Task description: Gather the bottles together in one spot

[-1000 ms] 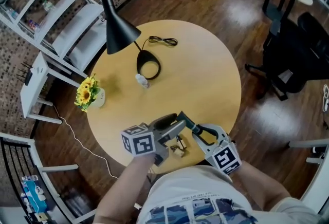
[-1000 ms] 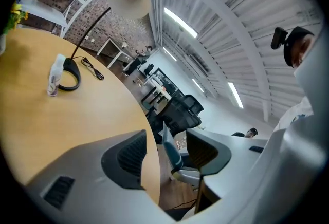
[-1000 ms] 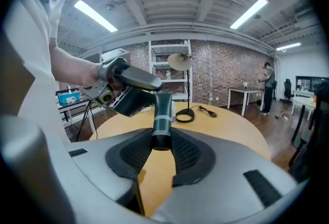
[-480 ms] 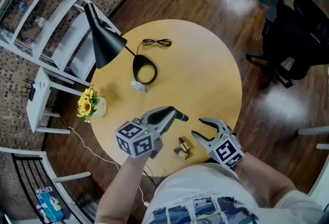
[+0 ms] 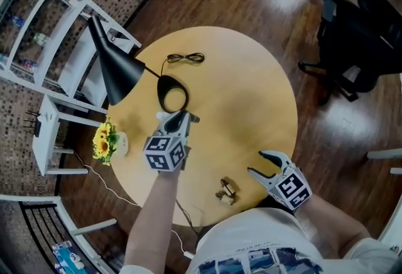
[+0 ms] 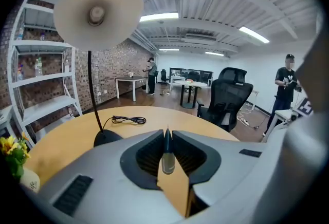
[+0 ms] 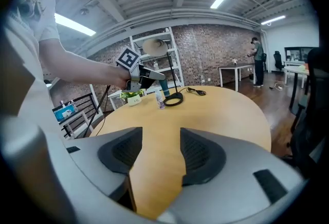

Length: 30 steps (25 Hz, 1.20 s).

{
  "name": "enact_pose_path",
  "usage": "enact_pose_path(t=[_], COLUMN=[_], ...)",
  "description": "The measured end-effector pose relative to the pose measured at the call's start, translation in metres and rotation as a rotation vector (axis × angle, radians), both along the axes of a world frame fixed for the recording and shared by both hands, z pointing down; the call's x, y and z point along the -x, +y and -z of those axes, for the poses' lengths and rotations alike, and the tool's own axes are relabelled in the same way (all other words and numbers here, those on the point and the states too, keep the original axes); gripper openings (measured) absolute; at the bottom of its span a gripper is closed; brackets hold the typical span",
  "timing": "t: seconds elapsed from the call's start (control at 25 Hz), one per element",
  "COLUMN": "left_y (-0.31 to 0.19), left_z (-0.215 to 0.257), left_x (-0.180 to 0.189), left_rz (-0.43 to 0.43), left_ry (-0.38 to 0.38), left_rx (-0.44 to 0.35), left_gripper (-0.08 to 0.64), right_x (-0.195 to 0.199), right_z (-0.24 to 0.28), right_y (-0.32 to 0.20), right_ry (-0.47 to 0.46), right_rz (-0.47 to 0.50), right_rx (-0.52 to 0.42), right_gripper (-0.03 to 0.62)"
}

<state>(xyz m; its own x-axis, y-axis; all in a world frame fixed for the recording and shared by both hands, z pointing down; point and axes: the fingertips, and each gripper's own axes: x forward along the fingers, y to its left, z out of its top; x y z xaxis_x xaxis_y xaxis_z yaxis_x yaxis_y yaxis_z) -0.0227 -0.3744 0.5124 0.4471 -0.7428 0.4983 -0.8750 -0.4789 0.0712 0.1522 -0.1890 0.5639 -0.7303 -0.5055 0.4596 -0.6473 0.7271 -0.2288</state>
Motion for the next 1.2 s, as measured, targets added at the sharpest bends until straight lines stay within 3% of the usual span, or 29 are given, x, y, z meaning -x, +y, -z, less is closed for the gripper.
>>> enact_pose_path(t=[0.32, 0.72, 1.04, 1.2], left_y=[-0.060, -0.069, -0.070, -0.070], left_z=[-0.066, -0.103, -0.102, -0.099], left_x=[0.027, 0.041, 0.047, 0.045], left_rz=[0.068, 0.116, 0.115, 0.113], left_ry=[-0.146, -0.153, -0.143, -0.136], left_rx=[-0.005, 0.010, 0.017, 0.008], left_gripper=[0.052, 0.052, 0.060, 0.097], right_x=[-0.026, -0.053, -0.054, -0.056], right_z=[-0.024, -0.040, -0.039, -0.044], right_y=[-0.003, 0.000, -0.001, 0.000], right_ry=[0.027, 0.061, 0.075, 0.076], right_rz=[-0.050, -0.087, -0.097, -0.094], right_rx=[0.082, 0.125, 0.124, 0.112], right_gripper=[0.256, 0.255, 0.255, 0.256])
